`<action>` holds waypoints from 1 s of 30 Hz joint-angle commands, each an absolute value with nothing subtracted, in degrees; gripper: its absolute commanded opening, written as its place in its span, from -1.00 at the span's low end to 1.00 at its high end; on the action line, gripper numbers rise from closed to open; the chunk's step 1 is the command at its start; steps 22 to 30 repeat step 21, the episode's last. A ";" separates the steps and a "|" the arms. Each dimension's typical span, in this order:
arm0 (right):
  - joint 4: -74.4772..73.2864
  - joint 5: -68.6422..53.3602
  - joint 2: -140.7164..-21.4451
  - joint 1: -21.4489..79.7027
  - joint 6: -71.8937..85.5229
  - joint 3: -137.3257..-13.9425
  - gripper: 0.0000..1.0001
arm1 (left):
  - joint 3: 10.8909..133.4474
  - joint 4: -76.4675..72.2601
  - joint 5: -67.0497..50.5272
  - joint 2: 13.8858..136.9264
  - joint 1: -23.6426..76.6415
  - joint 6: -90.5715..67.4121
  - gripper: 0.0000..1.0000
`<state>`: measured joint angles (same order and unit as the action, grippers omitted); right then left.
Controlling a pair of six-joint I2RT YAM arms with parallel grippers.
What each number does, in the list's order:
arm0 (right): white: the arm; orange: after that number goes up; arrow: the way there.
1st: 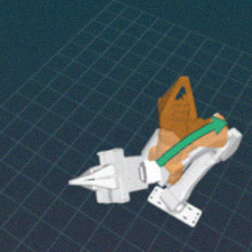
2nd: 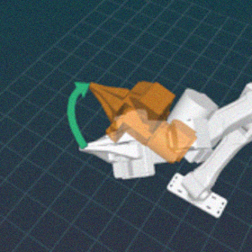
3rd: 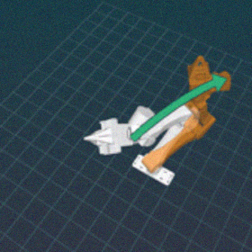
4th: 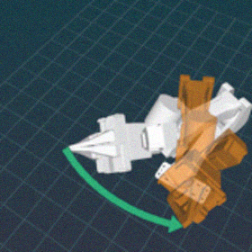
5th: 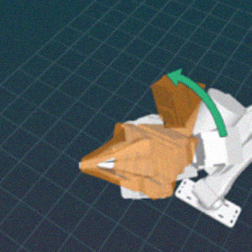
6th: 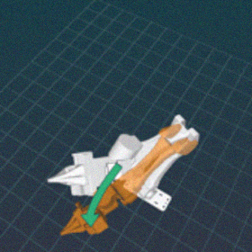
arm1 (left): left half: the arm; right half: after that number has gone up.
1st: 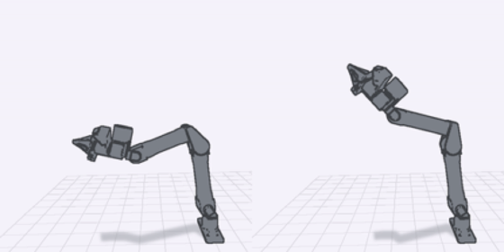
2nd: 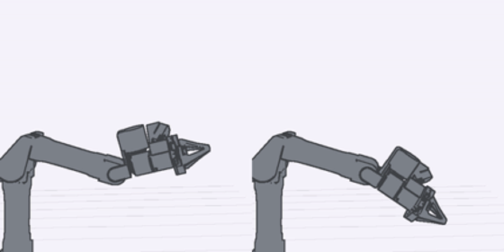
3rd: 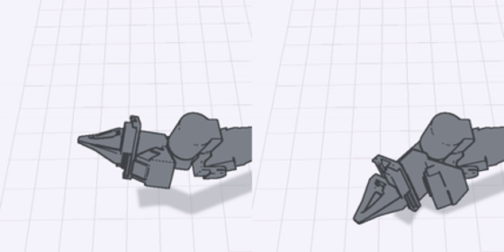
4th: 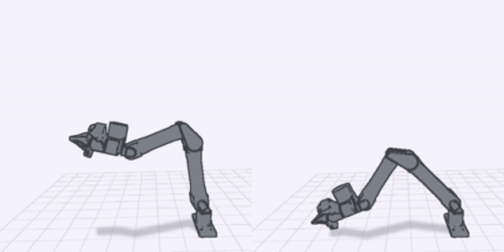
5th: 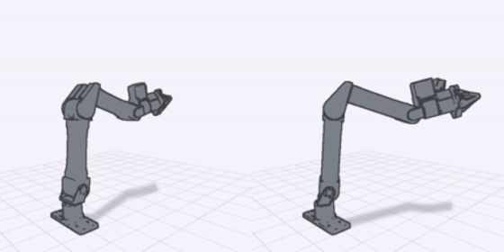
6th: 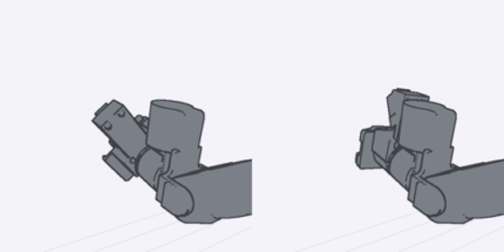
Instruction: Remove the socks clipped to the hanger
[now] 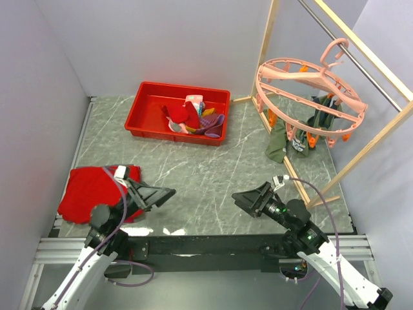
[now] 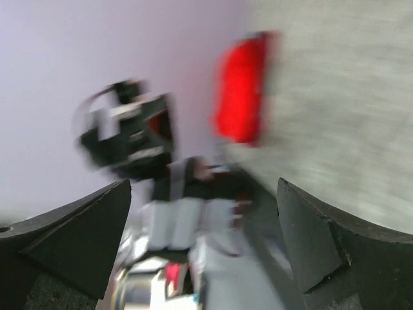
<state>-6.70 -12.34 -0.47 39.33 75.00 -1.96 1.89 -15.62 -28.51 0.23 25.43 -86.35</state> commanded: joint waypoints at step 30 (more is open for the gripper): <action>-16.54 -2.37 16.70 39.11 83.84 8.96 0.99 | -10.63 -43.41 -25.57 10.62 25.49 -96.16 0.93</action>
